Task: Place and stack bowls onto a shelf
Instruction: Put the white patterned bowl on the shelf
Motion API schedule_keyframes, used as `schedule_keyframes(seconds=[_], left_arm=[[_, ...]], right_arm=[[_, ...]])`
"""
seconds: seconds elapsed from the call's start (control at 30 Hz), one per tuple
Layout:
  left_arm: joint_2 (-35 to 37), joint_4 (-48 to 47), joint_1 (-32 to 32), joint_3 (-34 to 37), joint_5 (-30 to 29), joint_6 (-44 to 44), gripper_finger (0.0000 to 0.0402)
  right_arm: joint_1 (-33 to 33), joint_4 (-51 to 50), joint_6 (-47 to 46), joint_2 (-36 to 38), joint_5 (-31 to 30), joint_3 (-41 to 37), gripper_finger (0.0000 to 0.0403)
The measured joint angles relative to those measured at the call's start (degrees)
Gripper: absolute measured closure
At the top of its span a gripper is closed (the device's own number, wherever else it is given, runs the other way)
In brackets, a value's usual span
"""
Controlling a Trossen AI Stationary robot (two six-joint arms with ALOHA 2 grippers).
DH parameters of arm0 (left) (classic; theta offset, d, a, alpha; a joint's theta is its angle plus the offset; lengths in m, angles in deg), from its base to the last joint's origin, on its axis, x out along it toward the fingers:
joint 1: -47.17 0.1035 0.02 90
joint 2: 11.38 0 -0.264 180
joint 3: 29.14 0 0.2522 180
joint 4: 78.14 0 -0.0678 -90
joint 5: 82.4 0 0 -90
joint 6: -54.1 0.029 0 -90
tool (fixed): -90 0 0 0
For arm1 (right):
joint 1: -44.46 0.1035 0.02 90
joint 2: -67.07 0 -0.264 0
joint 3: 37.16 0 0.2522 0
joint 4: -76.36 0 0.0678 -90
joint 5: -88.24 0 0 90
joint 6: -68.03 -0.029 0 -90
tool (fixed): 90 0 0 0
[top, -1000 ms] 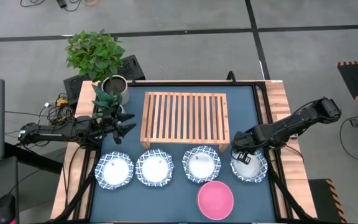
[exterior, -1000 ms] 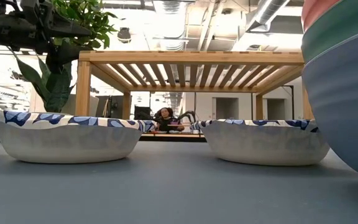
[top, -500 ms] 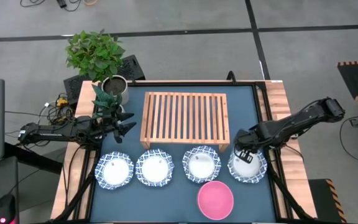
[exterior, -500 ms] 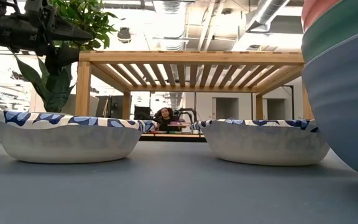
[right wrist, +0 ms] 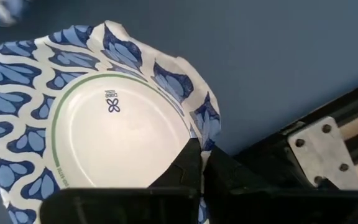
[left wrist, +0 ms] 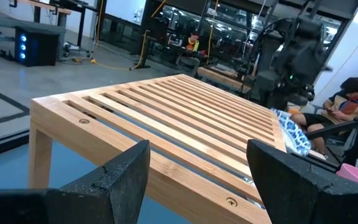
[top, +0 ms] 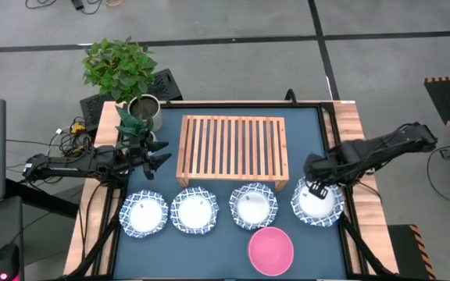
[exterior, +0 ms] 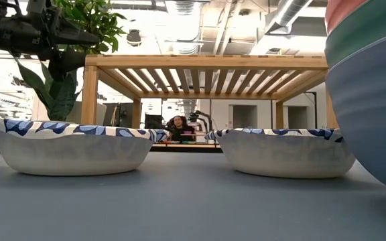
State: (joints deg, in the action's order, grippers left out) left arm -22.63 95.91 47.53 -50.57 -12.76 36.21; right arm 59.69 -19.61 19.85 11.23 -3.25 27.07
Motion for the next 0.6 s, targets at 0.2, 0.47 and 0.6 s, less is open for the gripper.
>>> schedule_keyframes(seconds=[0.2,0.47,0.6], left_arm=[[0.0,-1.0,0.0,0.0,0.0,0.0,0.0148],[0.0,-1.1,0.0,0.0,-2.1,0.0,0.0148],[0.0,-1.1,0.0,0.0,-3.7,0.3,0.0148]], right_arm=[[0.0,-6.2,0.0,0.9,0.0,9.6,0.0379],[0.0,-7.8,2.0,0.5,-1.0,26.0,0.0378],[-0.1,-7.7,4.5,-0.4,-7.8,35.0,0.0378]])
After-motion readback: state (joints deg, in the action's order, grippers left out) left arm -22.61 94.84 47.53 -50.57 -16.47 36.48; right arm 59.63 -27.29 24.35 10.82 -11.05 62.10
